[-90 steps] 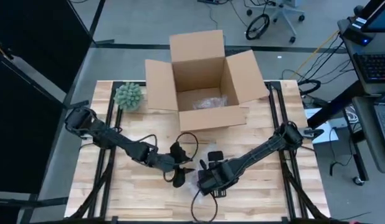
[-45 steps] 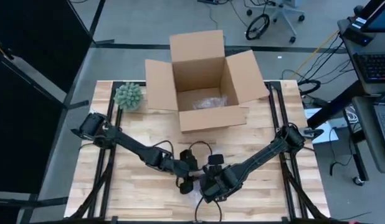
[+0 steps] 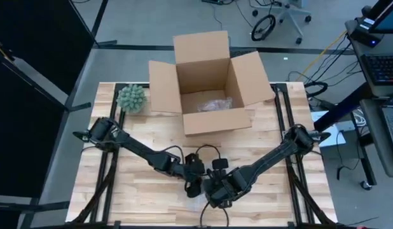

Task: Wrap mug
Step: Wrap the pink mug with bubble wrap

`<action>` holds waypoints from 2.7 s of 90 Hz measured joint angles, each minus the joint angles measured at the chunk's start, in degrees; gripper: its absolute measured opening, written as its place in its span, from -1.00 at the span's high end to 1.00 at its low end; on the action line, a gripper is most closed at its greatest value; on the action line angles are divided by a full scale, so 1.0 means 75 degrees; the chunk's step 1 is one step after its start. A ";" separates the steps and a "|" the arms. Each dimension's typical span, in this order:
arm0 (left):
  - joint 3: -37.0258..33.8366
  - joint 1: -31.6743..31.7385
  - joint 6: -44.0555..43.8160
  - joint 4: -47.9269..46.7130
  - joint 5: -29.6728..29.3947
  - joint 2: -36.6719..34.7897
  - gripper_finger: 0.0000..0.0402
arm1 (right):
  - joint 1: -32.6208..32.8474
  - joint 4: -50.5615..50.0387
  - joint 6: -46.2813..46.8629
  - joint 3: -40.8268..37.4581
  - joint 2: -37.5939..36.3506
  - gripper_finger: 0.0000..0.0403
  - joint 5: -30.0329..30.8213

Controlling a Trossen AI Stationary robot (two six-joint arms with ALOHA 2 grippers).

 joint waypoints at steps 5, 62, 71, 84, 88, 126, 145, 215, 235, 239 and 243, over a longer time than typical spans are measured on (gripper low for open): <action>0.0059 -0.0028 0.0060 -0.0033 0.0007 0.0009 0.01 | 0.0058 0.0109 -0.0263 0.0000 -0.0158 0.33 0.0002; 0.0220 -0.0118 0.0375 -0.0497 0.0058 0.0017 0.01 | 0.0216 0.1200 -0.3874 0.0017 0.0664 0.33 0.0369; 0.0226 -0.0115 0.0584 -0.0592 0.0108 0.0008 0.01 | 0.0207 0.1240 -0.3877 0.0023 0.0664 0.33 0.0328; 0.0229 -0.0118 0.0611 -0.0628 0.0135 0.0005 0.01 | 0.0203 0.1269 -0.3606 0.0025 0.0670 0.33 0.0100; 0.0230 -0.0120 0.0614 -0.0624 0.0142 0.0005 0.01 | 0.0196 0.1297 -0.3356 0.0032 0.0670 0.33 -0.0113; 0.0343 -0.0300 0.0760 -0.0923 0.0133 -0.0631 0.01 | 0.0478 0.1089 -0.2517 -0.0018 0.0719 0.37 -0.0242; 0.0375 -0.0346 0.0681 -0.0808 0.0050 -0.0750 0.01 | 0.0475 0.1088 -0.2501 -0.0015 0.0699 0.37 -0.0166; 0.0396 -0.0360 0.0598 -0.1315 0.0394 -0.0801 0.01 | 0.0383 0.1875 -0.4282 0.0012 0.1205 0.37 0.0726; 0.0433 -0.0349 0.0550 -0.1917 0.0474 -0.0936 0.01 | 0.0337 0.1998 -0.3809 0.0012 0.1182 0.36 0.0573; 0.0433 -0.0335 0.0548 -0.1964 0.0483 -0.0945 0.01 | 0.0336 0.2025 -0.3727 0.0012 0.1185 0.34 0.0548; 0.0433 -0.0331 0.0562 -0.1989 0.0484 -0.0997 0.01 | 0.0343 0.2062 -0.3667 0.0004 0.1187 0.30 0.0532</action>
